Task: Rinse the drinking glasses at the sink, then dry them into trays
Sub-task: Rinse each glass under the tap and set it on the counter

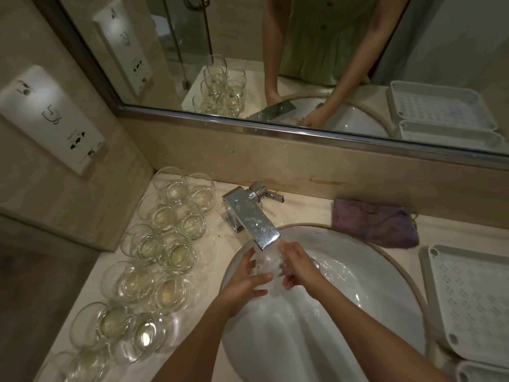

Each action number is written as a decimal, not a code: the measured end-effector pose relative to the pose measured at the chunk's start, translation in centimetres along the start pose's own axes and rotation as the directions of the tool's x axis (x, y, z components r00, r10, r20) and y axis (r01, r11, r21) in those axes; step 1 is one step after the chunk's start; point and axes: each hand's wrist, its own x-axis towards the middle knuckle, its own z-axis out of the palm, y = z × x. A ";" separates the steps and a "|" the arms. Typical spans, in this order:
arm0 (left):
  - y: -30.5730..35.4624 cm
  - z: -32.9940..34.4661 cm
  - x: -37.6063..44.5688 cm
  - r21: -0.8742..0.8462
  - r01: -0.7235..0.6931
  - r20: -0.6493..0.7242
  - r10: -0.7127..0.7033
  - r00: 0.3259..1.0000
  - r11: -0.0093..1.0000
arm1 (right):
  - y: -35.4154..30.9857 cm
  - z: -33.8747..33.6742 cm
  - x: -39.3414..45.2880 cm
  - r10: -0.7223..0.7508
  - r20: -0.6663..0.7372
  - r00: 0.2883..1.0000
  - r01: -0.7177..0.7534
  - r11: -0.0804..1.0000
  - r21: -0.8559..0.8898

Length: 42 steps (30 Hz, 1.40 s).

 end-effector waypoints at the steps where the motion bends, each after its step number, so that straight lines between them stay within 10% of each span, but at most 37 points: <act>1: -0.1 0.0 0.0 -0.030 -0.007 -0.001 0.007 1.000 1.000 | 0.0 0.1 -0.1 0.002 0.028 1.000 -0.002 1.000 0.013; 8: -0.6 -0.4 -0.1 -0.092 -0.009 -0.041 0.006 0.999 0.996 | 0.0 -2.7 0.1 0.039 0.314 0.949 -0.071 0.993 0.092; 15: 1.1 0.8 0.3 0.108 -0.074 -0.099 0.084 0.991 0.991 | 0.4 -2.6 0.3 -0.037 0.241 0.970 0.167 0.821 -0.546; 21: 3.4 0.8 0.1 0.309 -0.209 0.000 0.220 0.976 0.928 | 2.5 -1.0 -0.4 -0.157 0.174 0.972 0.188 0.966 -0.178; 29: 1.9 -1.8 -0.8 0.008 -0.024 -0.056 0.025 0.998 1.000 | -0.3 -1.0 0.6 -0.123 0.297 0.947 0.233 0.899 -0.371; 36: 2.5 0.1 -0.7 0.250 -0.167 -0.006 0.174 0.985 0.954 | 2.8 -0.8 -0.1 -0.177 0.162 0.971 0.208 0.957 -0.201; 42: 2.3 -2.8 -1.3 0.119 -0.038 0.010 0.037 0.999 0.992 | 2.0 1.0 -0.1 -0.229 0.164 0.960 0.269 0.919 -0.287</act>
